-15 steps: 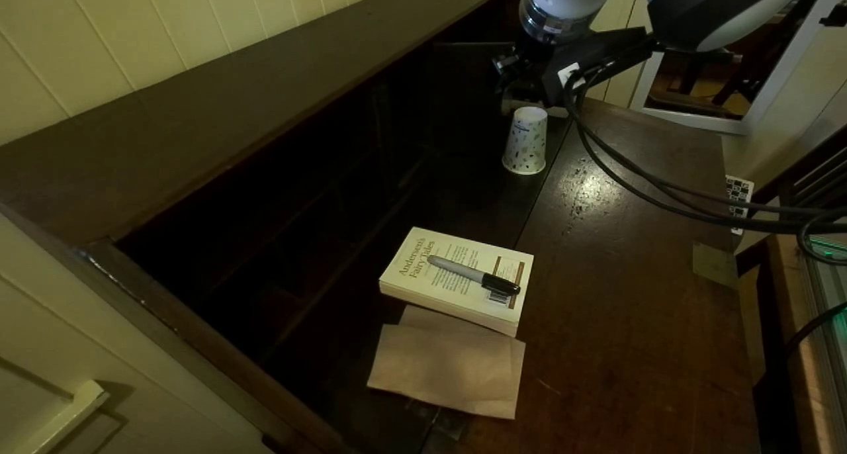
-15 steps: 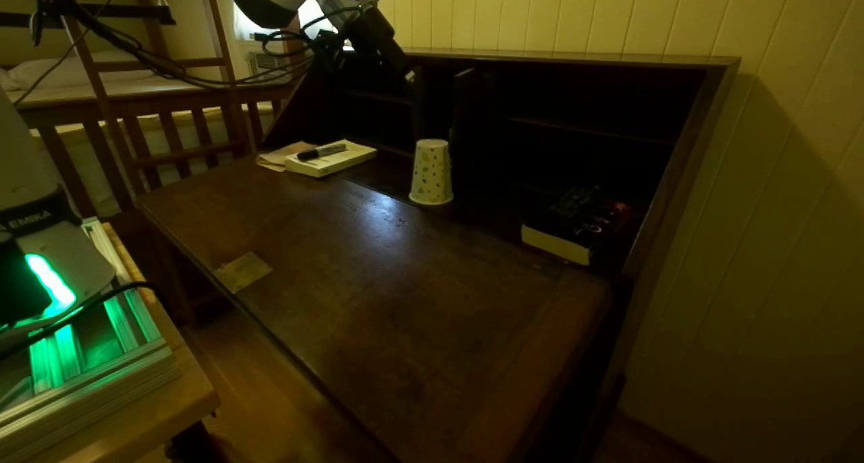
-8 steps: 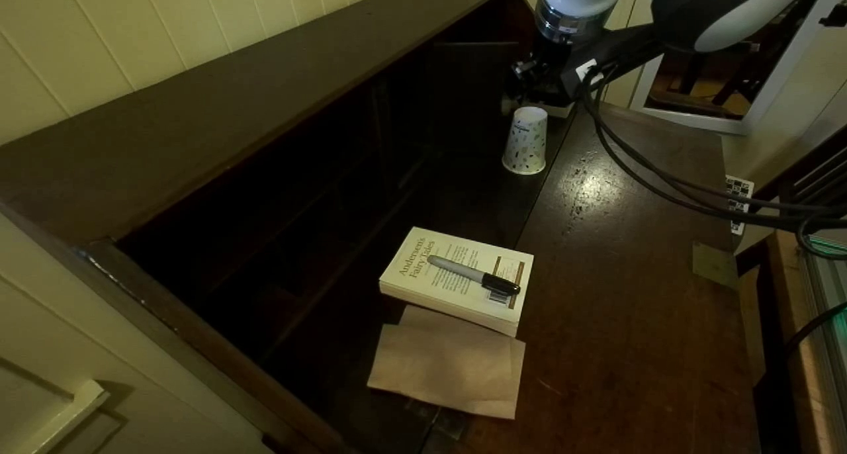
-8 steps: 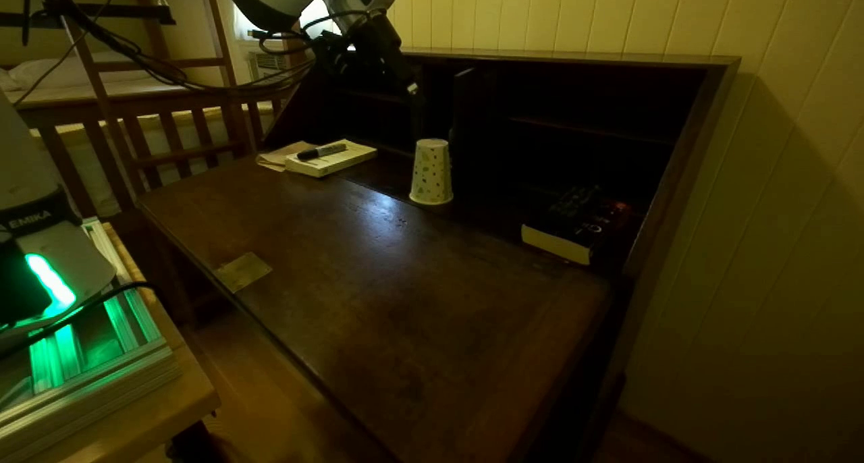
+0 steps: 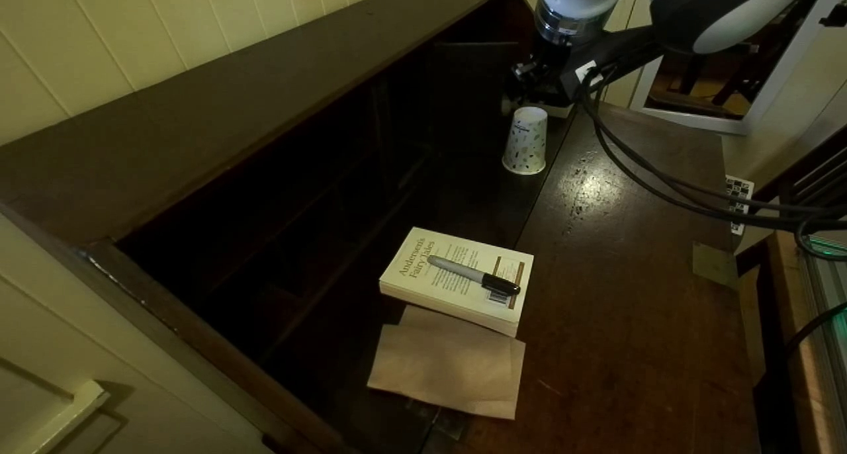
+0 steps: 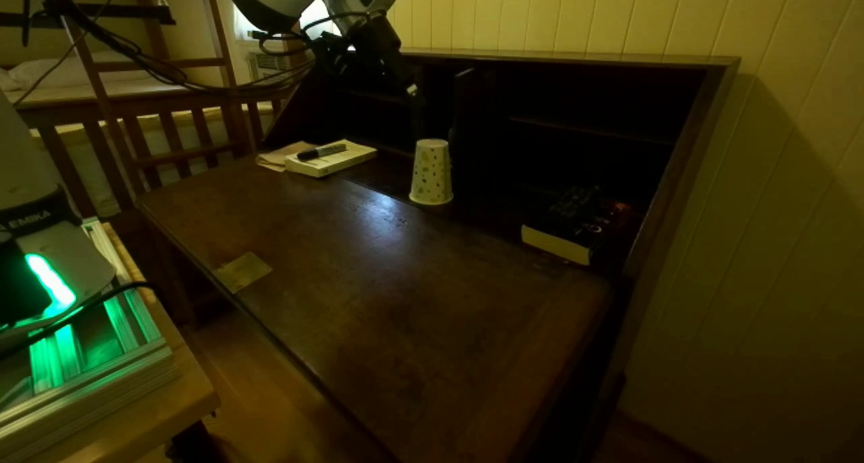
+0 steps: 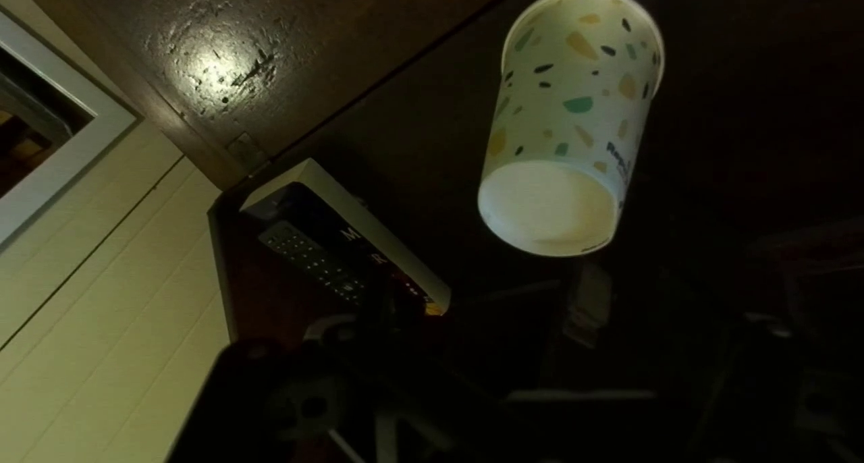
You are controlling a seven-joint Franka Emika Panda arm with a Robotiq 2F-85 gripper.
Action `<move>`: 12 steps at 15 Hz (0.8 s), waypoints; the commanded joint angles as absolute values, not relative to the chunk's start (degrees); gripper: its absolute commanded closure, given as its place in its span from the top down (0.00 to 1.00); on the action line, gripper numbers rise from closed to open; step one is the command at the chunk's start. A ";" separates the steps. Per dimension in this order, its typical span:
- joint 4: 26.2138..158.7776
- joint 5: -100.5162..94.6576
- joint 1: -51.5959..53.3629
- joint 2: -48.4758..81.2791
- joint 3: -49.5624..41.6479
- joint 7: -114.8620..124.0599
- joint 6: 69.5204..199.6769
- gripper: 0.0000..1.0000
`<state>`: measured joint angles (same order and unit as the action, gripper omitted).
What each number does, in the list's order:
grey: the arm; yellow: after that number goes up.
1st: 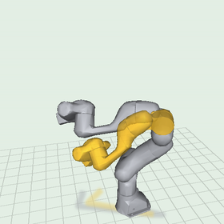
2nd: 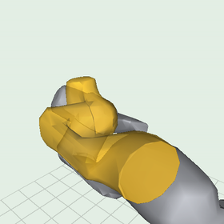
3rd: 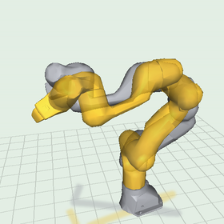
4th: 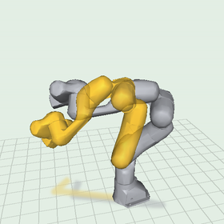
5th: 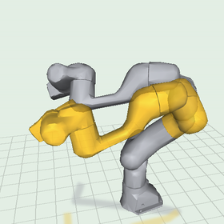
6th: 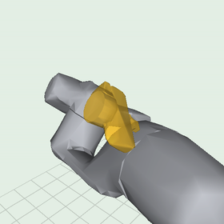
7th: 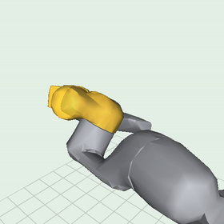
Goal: Open the cabinet door, then out the cup inside and close the cabinet door
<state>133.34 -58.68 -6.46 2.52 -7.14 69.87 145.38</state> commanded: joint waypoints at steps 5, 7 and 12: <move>133.19 -51.17 -7.98 5.33 -8.81 64.27 150.48 1.00; 133.06 -51.31 -8.24 6.01 -9.41 63.91 152.85 1.00; 132.93 -51.63 -8.98 8.14 -10.15 63.05 158.26 1.00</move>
